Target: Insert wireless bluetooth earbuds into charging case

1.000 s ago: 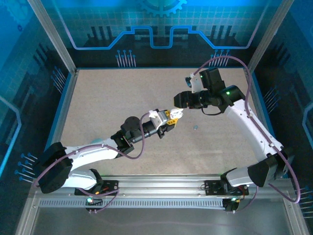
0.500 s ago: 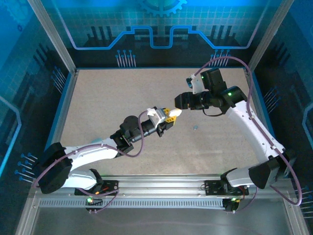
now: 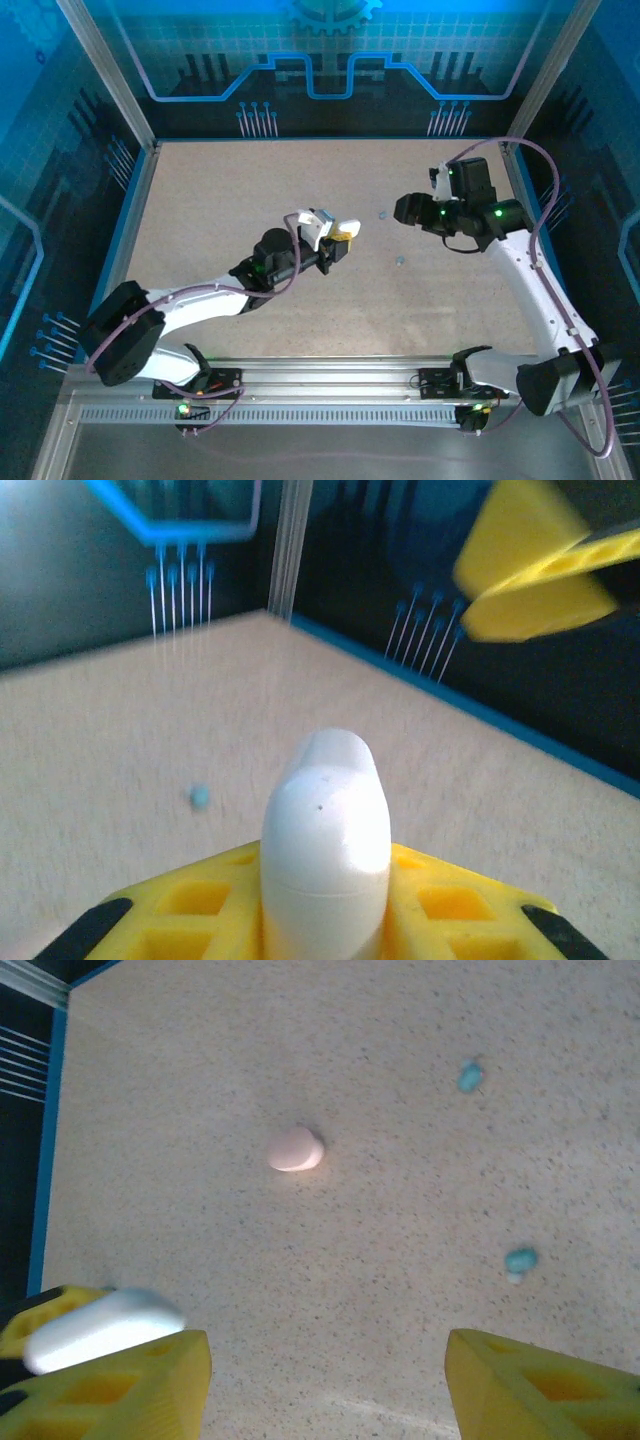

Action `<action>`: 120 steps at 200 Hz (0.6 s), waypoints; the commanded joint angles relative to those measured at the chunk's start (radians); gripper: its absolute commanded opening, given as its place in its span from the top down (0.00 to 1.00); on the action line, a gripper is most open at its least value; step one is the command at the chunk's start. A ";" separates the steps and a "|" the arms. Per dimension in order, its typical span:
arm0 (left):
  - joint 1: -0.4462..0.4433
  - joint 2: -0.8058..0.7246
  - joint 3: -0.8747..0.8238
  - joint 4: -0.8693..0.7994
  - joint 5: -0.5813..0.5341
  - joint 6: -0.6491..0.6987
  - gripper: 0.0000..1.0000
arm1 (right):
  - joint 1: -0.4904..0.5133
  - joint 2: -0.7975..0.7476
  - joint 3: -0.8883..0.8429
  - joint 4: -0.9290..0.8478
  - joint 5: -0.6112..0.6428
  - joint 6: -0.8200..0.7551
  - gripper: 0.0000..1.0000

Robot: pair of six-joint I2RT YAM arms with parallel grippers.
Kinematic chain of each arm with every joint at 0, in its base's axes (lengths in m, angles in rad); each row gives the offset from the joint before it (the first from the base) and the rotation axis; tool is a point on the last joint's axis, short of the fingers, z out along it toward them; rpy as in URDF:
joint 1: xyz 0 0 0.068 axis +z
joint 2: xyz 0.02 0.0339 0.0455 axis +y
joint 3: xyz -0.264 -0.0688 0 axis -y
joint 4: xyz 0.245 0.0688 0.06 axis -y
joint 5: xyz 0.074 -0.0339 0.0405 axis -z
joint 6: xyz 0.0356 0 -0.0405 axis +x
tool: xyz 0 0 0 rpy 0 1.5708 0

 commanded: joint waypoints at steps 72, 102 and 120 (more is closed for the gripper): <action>0.097 0.259 0.322 -0.632 0.102 -0.420 0.74 | -0.034 0.012 -0.057 0.050 -0.064 0.048 0.36; 0.131 0.314 0.329 -0.683 0.156 -0.500 0.73 | -0.034 0.022 -0.066 0.058 -0.077 0.055 0.36; 0.153 0.343 0.321 -0.680 0.173 -0.549 0.73 | -0.035 0.026 -0.069 0.062 -0.089 0.063 0.36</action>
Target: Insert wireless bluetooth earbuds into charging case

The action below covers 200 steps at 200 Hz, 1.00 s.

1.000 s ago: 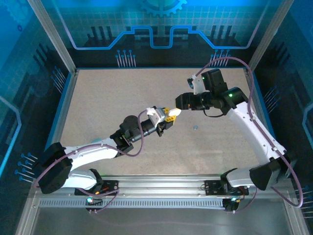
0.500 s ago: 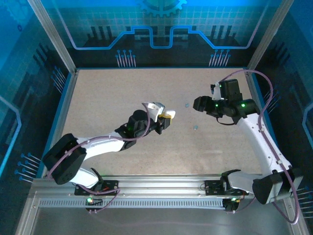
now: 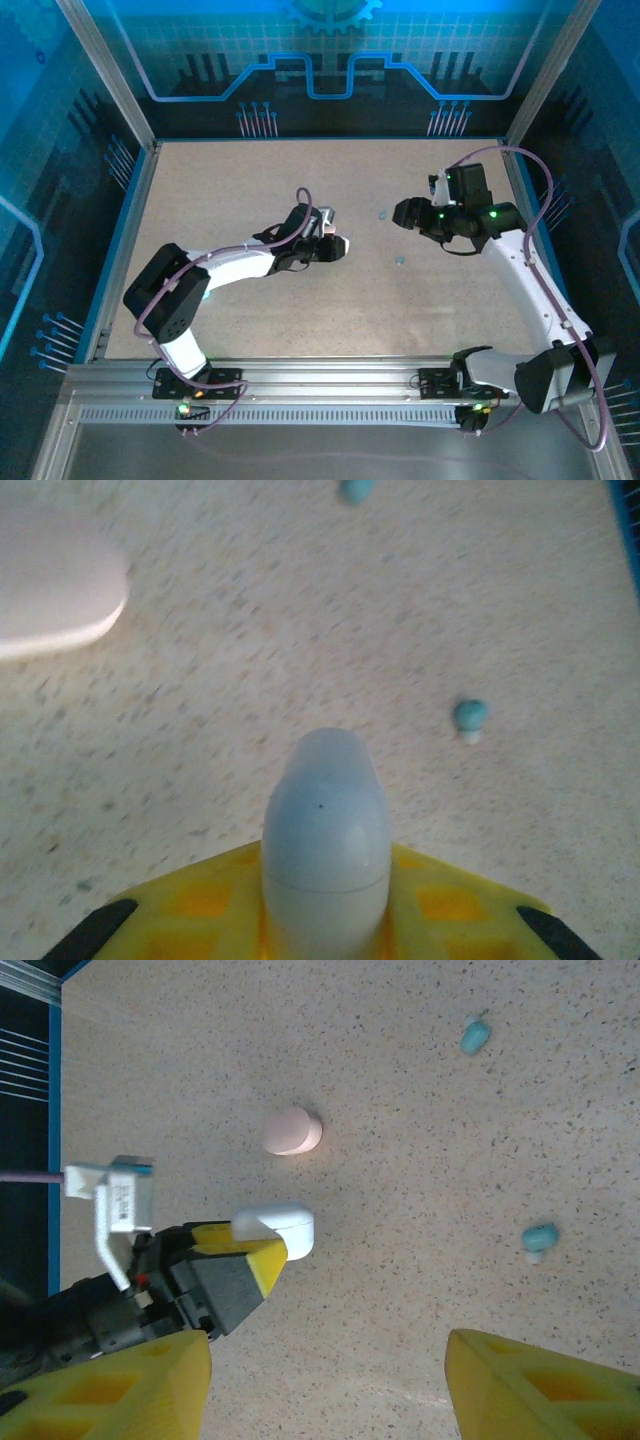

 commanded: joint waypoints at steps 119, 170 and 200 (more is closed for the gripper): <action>0.131 0.155 0.047 -0.049 0.124 -0.179 0.68 | -0.014 0.019 -0.024 0.035 -0.061 0.052 0.37; 0.158 0.145 0.074 -0.140 0.080 -0.142 0.51 | -0.014 0.023 -0.024 0.034 -0.063 0.052 0.37; 0.164 0.102 0.092 -0.241 0.004 -0.085 0.42 | -0.015 0.023 -0.029 0.039 -0.065 0.054 0.37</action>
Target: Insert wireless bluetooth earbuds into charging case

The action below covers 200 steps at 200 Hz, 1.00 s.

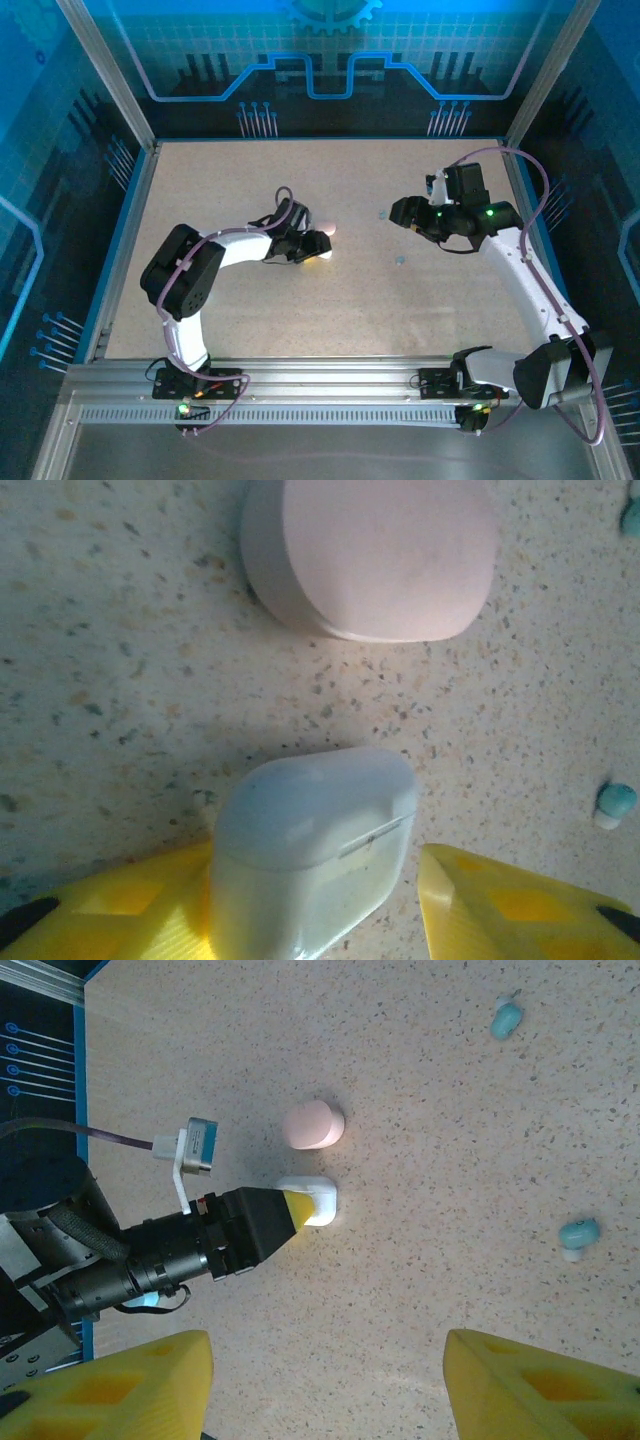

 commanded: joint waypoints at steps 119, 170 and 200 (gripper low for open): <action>0.059 -0.650 -0.183 -0.614 -0.692 -0.016 0.14 | -0.001 0.124 -0.036 0.116 -0.137 -0.001 0.35; 0.314 -0.803 -0.354 -0.679 -0.625 -0.113 0.04 | 0.103 0.232 0.063 0.090 -0.177 -0.077 0.31; 0.444 -0.791 -0.392 -0.651 -0.556 -0.070 0.01 | 0.163 0.286 0.109 0.073 -0.180 -0.090 0.29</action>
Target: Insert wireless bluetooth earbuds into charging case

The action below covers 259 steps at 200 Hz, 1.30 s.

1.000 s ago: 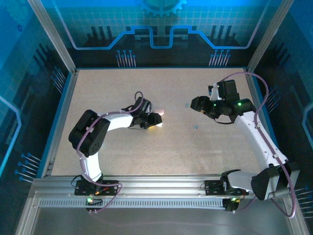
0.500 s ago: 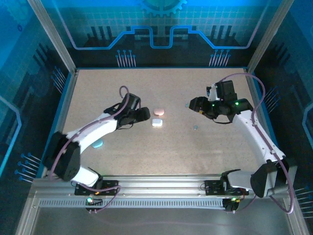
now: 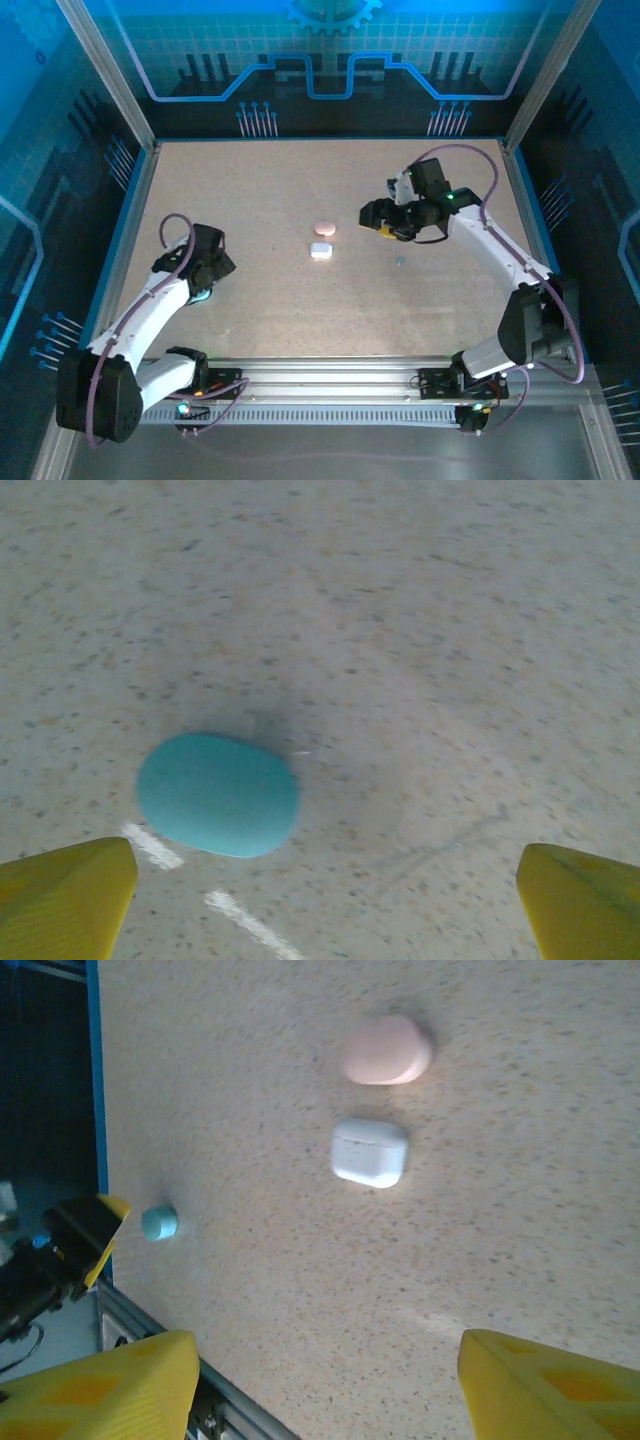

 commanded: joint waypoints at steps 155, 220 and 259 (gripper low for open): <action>0.225 0.351 0.026 0.112 0.150 0.093 0.19 | 0.094 0.077 0.109 -0.097 0.005 -0.065 0.26; 0.253 0.358 0.016 0.132 0.198 0.043 0.37 | 0.094 0.081 0.115 -0.107 0.007 -0.067 0.25; 0.252 0.362 0.014 0.137 0.253 0.045 0.36 | 0.094 0.076 0.113 -0.114 0.011 -0.066 0.25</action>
